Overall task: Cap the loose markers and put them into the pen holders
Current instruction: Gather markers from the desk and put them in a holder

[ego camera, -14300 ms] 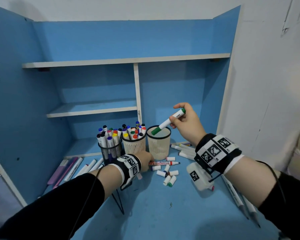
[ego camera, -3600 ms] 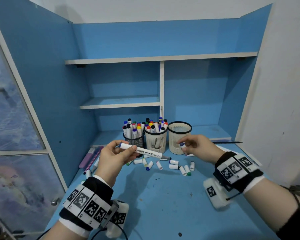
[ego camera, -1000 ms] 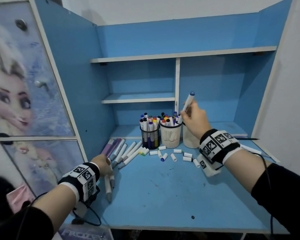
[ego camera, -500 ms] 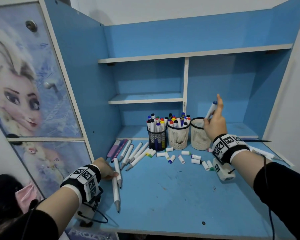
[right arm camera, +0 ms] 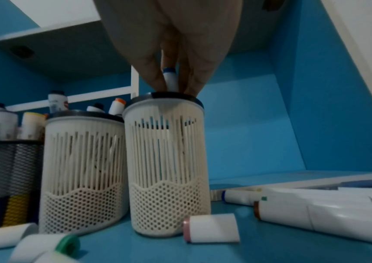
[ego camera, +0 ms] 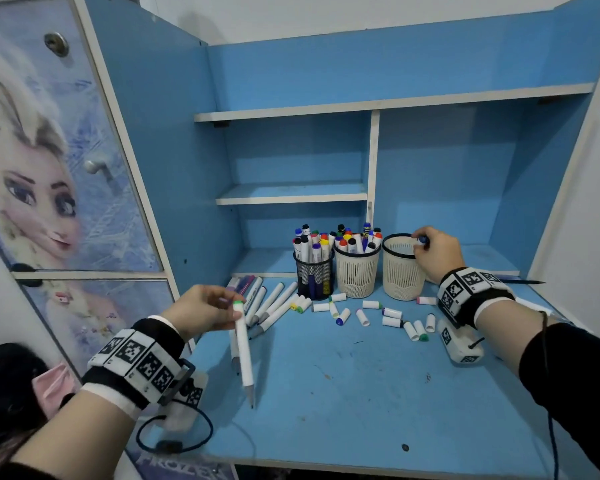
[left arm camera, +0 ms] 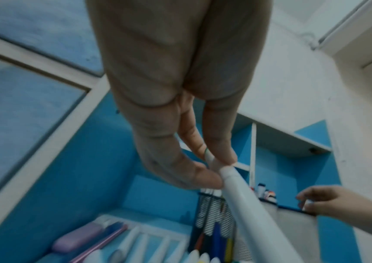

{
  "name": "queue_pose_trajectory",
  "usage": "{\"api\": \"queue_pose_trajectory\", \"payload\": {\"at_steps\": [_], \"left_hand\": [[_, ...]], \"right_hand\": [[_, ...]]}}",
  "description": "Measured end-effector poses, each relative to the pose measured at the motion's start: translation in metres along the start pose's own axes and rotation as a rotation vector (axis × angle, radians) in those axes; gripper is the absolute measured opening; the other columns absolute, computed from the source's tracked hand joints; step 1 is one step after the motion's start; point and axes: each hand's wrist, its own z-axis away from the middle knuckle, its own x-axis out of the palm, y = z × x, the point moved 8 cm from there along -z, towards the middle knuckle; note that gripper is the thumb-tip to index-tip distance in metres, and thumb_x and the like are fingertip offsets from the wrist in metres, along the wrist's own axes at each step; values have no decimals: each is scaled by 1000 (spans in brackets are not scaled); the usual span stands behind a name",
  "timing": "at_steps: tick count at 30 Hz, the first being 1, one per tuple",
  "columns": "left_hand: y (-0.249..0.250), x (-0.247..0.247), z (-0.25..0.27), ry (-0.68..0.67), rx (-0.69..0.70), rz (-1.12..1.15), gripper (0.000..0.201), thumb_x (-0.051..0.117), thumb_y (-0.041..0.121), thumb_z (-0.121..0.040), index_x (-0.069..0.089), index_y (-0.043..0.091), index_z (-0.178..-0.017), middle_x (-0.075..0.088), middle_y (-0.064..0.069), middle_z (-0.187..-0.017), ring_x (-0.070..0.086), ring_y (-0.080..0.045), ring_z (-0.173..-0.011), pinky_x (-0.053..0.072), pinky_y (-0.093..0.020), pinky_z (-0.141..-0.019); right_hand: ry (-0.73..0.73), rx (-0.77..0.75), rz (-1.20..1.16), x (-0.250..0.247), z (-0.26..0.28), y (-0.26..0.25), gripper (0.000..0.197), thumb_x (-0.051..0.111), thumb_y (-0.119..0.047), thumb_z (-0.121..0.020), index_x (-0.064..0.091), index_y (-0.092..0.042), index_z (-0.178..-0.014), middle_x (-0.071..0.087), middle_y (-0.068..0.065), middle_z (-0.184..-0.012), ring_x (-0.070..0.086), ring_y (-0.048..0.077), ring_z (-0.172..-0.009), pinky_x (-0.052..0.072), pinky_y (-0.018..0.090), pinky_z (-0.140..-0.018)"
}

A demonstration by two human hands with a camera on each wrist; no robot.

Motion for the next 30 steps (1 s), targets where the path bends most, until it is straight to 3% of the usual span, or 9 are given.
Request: {"api": "queue_pose_trajectory", "payload": {"at_steps": [5, 8, 11, 13, 15, 17, 22, 26, 30], "left_hand": [[35, 21, 14, -34, 167, 26, 21, 59, -18, -80, 63, 2, -88, 60, -13, -78, 67, -11, -62, 57, -21, -60], [48, 29, 17, -14, 238, 55, 20, 62, -14, -80, 64, 3, -90, 64, -21, -88, 69, -20, -70, 58, -23, -67], [57, 33, 18, 49, 291, 131, 21, 63, -13, -79, 64, 5, -88, 66, -18, -86, 69, -22, -72, 55, -18, -62], [61, 33, 17, 95, 326, 171, 22, 65, -12, -78, 64, 8, -87, 65, -16, -85, 66, -25, -76, 56, -19, -63], [64, 32, 16, 144, 351, 199, 23, 67, -10, -77, 65, 11, -87, 64, -16, -86, 65, -26, -78, 58, -22, -69], [66, 31, 15, 181, 363, 251, 23, 66, -10, -78, 64, 11, -87, 64, -14, -85, 65, -25, -76, 58, -21, -70], [66, 30, 16, 222, 380, 372, 21, 64, -9, -80, 64, 10, -88, 64, -9, -82, 65, -25, -78, 58, -23, -71], [64, 26, 18, 240, 387, 420, 22, 64, -8, -80, 64, 12, -89, 64, -10, -86, 66, -24, -81, 58, -25, -76], [62, 20, 20, 255, 405, 493, 20, 61, -10, -82, 63, 9, -89, 64, -8, -81, 69, -14, -70, 57, -20, -71]], "right_hand": [[154, -101, -63, -23, 13, -17, 33, 54, 5, -79, 59, -6, -110, 50, 15, -116, 50, 26, -107, 39, 32, -89], [164, -213, -57, -34, 27, -34, 21, 56, 5, -78, 60, -8, -94, 49, 7, -98, 50, 21, -92, 41, 29, -82], [-142, -273, 67, -18, 41, -40, 19, 59, 0, -78, 61, -15, -90, 49, 1, -91, 52, 20, -87, 41, 29, -78], [-487, -240, 290, 5, 57, -30, 24, 63, -10, -80, 61, -19, -102, 50, 0, -99, 49, 17, -91, 38, 26, -77], [-798, -178, 512, 24, 77, -8, 42, 69, -20, -79, 55, -21, -119, 53, 2, -113, 51, 19, -100, 41, 27, -82], [-985, -106, 655, 33, 93, 13, 56, 72, -27, -78, 48, -23, -128, 51, 6, -122, 51, 22, -110, 42, 28, -87], [-924, -98, 649, 42, 92, 19, 48, 66, -19, -82, 48, -20, -126, 55, 8, -121, 46, 17, -91, 41, 25, -79], [-862, -118, 542, 50, 84, 7, 48, 66, -15, -81, 51, -18, -126, 54, 8, -118, 44, 14, -91, 38, 22, -77], [-890, -150, 452, 60, 85, -9, 51, 74, -34, -77, 55, -19, -122, 54, 5, -107, 47, 14, -89, 38, 24, -73]]}}
